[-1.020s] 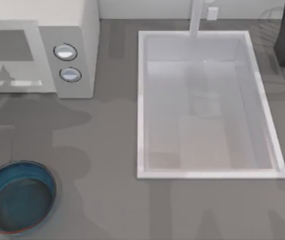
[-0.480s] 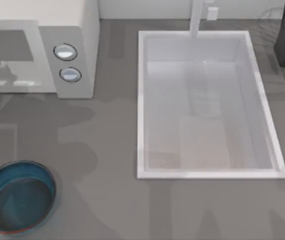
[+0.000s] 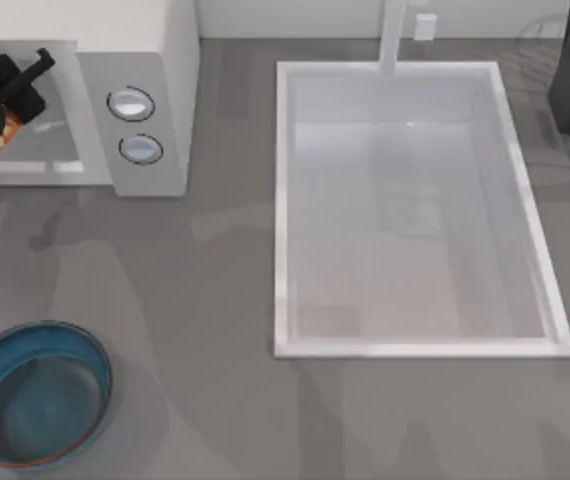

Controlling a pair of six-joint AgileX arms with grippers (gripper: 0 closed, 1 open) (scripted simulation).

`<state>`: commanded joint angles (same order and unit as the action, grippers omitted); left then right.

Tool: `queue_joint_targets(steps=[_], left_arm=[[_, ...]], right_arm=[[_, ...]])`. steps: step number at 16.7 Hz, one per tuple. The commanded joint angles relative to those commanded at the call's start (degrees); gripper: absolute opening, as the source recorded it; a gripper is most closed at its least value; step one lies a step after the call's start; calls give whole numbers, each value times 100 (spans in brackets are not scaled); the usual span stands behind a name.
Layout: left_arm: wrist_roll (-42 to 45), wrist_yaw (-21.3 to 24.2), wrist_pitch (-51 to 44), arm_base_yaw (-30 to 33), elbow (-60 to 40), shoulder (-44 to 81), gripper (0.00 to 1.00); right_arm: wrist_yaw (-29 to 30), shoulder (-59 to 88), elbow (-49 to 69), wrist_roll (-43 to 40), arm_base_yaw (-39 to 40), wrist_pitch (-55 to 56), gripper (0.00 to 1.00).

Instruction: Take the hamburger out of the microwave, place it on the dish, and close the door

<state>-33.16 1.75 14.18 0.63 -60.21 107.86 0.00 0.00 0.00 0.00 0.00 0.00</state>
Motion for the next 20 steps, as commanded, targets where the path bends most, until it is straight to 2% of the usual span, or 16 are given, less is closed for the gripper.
queue_joint_targets(steps=[7, 13, 17, 20], left_arm=[[-4972, -1479, -4214, 1484, -1320, 396, 0], [-9132, -2771, -7766, 2709, -1856, 1183, 0], [-11288, -3469, -9652, 3349, -1850, 1884, 0], [-12371, -3849, -10650, 3690, -1758, 2353, 0]], right_arm=[[0, 0, 0, 0, 0, 0, 100], [0, 0, 0, 0, 0, 0, 100], [0, 0, 0, 0, 0, 0, 100], [0, 0, 0, 0, 0, 0, 100]])
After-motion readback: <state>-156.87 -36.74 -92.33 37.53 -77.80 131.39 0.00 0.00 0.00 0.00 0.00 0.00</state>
